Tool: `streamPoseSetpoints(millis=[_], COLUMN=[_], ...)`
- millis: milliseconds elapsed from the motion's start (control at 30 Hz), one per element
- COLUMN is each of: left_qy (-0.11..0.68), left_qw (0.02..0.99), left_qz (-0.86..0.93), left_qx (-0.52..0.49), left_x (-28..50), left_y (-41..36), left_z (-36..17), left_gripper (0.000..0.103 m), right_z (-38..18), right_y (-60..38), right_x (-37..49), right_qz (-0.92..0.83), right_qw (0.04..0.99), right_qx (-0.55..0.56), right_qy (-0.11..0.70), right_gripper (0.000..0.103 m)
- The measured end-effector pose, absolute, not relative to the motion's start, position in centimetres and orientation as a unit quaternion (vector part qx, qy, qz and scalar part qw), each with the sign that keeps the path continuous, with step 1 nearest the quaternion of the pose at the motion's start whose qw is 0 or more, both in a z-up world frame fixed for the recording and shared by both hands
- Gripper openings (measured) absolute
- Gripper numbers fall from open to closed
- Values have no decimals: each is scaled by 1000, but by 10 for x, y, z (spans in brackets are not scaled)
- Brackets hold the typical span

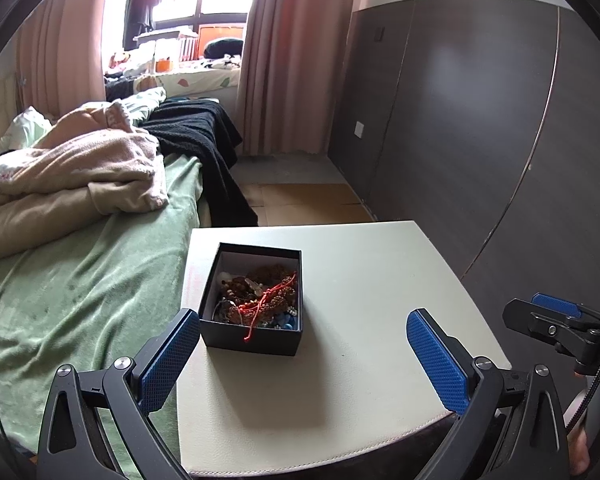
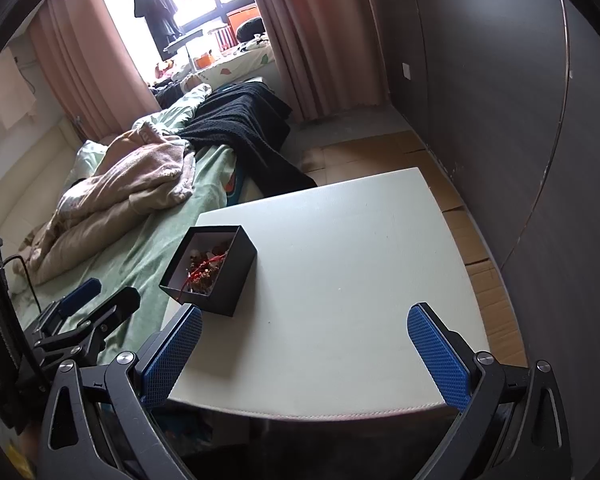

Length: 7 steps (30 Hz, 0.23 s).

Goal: Organize jewelry

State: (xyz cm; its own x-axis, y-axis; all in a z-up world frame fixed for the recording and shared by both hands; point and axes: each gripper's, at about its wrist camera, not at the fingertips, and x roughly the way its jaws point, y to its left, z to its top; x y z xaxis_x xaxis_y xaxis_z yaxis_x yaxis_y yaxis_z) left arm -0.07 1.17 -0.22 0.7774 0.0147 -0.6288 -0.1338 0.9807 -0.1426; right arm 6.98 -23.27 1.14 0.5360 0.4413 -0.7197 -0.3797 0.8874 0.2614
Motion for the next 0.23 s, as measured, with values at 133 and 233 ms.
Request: streamPoseSetpoints(millis=[133, 233], left_qy=[328, 326], left_qw=[940, 941], left_qz=[40, 39], left_qx=[-85, -87], left_x=[-2, -1], left_y=[11, 11], left_z=[-1, 0], left_gripper=[103, 103], right_z=[10, 11], right_y=[-231, -230], right_x=[69, 69], right_qz=[234, 234], right_qw=[875, 874], right_qx=[34, 33], right_qy=[423, 424], right_gripper=[103, 103])
